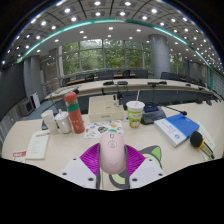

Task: Arrange mouse

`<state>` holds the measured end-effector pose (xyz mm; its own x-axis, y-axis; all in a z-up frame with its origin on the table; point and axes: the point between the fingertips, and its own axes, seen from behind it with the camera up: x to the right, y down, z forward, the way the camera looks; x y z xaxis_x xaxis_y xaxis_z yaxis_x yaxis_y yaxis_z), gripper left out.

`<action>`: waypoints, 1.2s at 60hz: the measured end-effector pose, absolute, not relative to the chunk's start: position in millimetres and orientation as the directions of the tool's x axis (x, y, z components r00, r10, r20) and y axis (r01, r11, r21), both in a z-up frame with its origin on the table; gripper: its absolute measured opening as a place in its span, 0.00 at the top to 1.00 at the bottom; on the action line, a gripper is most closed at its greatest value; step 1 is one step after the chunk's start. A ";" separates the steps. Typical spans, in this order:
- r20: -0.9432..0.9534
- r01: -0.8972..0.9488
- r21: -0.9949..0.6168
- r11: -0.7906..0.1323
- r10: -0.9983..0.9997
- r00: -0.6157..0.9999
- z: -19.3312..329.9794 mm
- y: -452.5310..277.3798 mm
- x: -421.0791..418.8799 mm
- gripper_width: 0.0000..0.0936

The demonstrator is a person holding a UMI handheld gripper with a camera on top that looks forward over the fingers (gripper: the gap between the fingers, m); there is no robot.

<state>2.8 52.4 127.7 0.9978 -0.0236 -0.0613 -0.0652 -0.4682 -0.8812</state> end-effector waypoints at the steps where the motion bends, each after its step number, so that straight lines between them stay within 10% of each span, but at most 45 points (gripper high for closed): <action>1: -0.052 -0.060 -0.876 -0.478 -0.031 0.998 119.9 54.7 11.9 0.66; 22: -0.048 -0.078 -0.776 -0.626 -0.064 0.997 -9.0 62.7 80.1 0.53; 27: -0.065 -0.086 -0.772 -0.630 -0.057 0.996 -6.6 62.3 79.2 0.45; 33: -0.063 -0.081 -0.760 -0.644 -0.050 0.997 1.8 56.4 78.7 0.07; 72: 0.034 -0.014 -0.787 -0.617 -0.065 0.997 139.2 -194.2 64.9 0.09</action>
